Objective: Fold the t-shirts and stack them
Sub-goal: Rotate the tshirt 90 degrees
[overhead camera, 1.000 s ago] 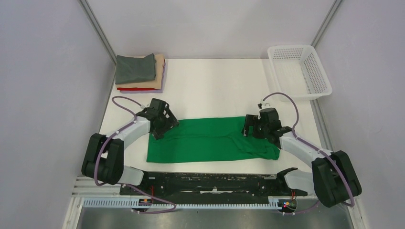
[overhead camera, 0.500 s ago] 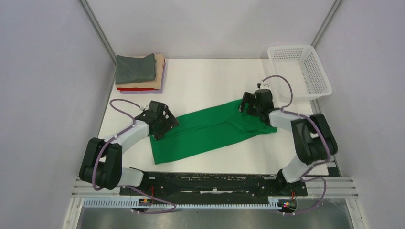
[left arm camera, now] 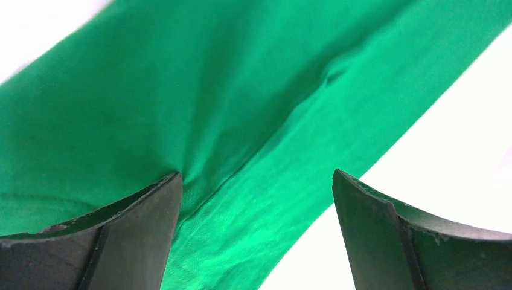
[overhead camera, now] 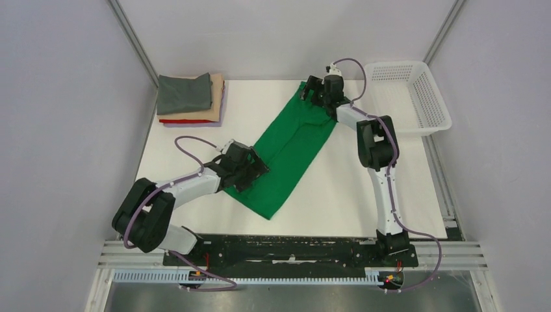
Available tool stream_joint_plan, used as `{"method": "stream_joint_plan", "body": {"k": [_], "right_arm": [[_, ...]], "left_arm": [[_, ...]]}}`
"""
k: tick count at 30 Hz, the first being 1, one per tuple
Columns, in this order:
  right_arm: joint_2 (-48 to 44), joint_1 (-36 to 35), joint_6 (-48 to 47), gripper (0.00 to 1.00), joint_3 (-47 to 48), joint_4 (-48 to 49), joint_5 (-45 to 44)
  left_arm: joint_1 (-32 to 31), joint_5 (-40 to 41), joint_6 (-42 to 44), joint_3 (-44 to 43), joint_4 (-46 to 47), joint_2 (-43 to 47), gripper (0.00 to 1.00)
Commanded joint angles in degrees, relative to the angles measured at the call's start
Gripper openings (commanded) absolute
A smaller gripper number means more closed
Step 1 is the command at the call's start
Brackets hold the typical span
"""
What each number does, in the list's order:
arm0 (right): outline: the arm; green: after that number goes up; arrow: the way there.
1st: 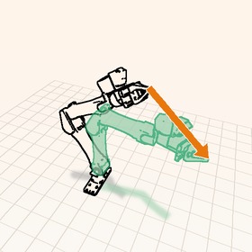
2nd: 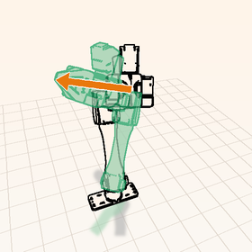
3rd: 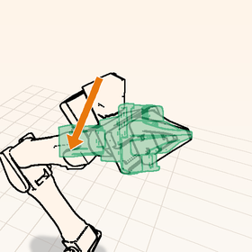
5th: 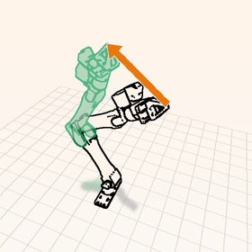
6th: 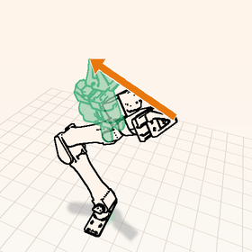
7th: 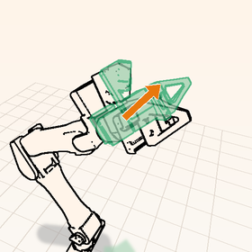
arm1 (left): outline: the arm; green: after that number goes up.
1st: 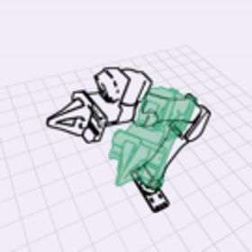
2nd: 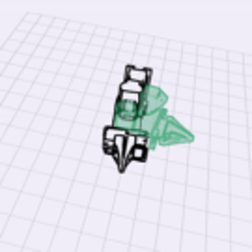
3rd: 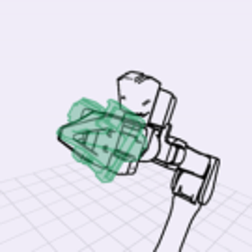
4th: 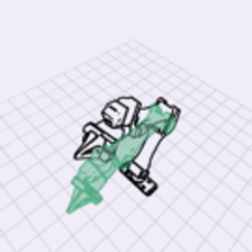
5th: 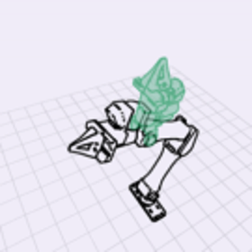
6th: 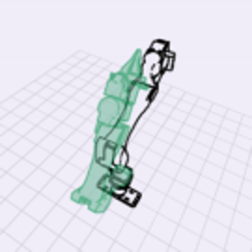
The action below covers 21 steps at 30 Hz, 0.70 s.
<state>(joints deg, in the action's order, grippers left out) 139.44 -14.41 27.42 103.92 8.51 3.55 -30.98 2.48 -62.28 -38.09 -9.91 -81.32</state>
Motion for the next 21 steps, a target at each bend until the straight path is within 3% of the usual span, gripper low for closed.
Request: {"method": "stream_joint_plan", "body": {"k": [1,8,13,17,21], "right_arm": [[11.62,-1.82,9.53,0.98,10.98,3.85,4.27],[16.58,-5.30,14.25,0.98,16.22,14.93,0.12],[15.40,-5.45,11.89,0.98,19.54,15.40,-1.62],[6.26,-5.45,3.78,0.98,17.80,10.26,-2.32],[-9.04,-5.71,-6.20,0.98,4.66,6.37,0.60]], "left_arm": [[-5.58,-1.45,-7.33,-0.48,4.34,-5.46,1.00],[-11.93,-5.93,-7.35,-6.66,5.59,-11.34,1.00],[-15.19,-4.24,-2.47,-10.52,1.01,-9.25,1.00],[-15.18,2.12,3.62,-11.66,-7.18,-1.25,1.00],[-14.62,12.69,9.59,-13.30,-22.28,8.00,1.00]]}}
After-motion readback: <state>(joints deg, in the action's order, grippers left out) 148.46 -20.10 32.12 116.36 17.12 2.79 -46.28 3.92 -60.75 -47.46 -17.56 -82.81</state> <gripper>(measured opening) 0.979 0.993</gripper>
